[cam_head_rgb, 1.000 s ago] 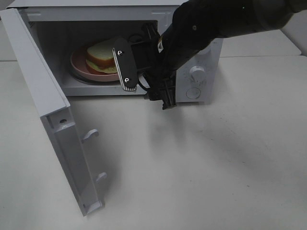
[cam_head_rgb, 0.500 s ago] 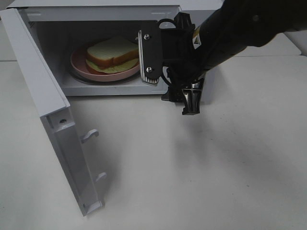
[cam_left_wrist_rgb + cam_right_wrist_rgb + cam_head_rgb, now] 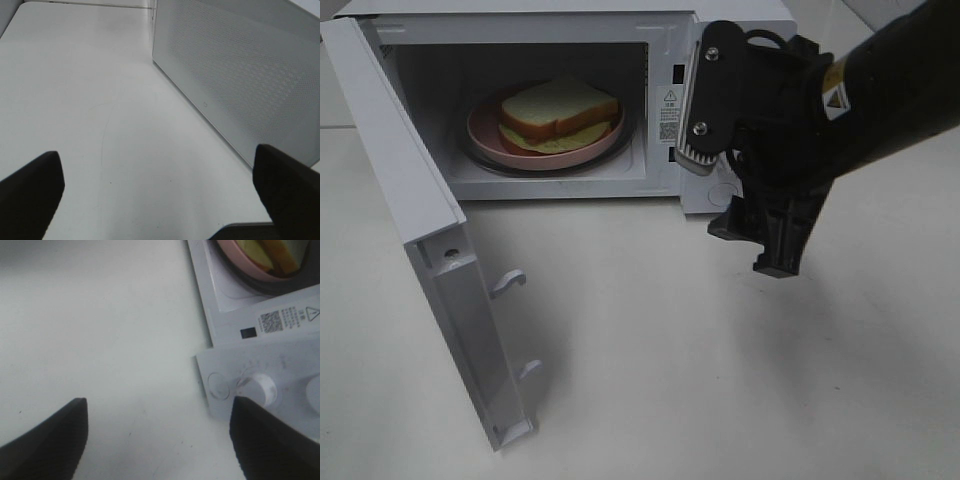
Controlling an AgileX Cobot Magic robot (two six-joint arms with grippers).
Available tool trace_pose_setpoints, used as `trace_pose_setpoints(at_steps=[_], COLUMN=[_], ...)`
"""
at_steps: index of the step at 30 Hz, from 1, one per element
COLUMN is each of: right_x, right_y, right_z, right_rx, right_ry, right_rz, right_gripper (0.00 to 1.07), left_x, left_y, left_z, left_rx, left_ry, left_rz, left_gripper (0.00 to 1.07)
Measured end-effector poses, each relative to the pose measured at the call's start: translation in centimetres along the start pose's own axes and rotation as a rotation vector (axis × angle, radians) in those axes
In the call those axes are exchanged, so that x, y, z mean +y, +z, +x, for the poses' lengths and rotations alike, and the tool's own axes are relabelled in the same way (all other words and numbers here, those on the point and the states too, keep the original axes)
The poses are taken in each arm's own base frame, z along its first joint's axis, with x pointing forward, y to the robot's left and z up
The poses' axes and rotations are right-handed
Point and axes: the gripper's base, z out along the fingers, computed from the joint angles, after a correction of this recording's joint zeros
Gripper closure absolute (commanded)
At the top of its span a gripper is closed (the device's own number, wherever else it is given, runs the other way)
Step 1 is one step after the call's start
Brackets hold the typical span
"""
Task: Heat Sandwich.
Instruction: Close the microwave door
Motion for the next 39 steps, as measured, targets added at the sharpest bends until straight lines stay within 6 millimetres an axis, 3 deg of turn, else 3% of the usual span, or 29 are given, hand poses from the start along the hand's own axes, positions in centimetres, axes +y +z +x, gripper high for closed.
trace_pose_setpoints(at_steps=[7,18,27,39], right_x=[1.3,2.3,3.7,5.1], right_y=[-2.6,-8.2,-10.8,-14.8], right_z=[1.9,4.0,5.5,7.2], right_rx=[0.032,0.092,0.171,0.129], right_ry=[0.157,0.626,0.728,0.795], right_rz=[-0.006,0.009,-0.036,-0.034], right_gripper=[0.31,0.31,0.31,0.31], left_x=[0.0,0.0,0.0,0.0], left_y=[0.0,0.0,0.0,0.0], left_z=[0.0,0.0,0.0,0.0], left_rx=[0.000,0.000,0.000,0.000], left_ry=[0.000,0.000,0.000,0.000], left_rz=[0.000,0.000,0.000,0.000], left_gripper=[0.10,0.10,0.10,0.10])
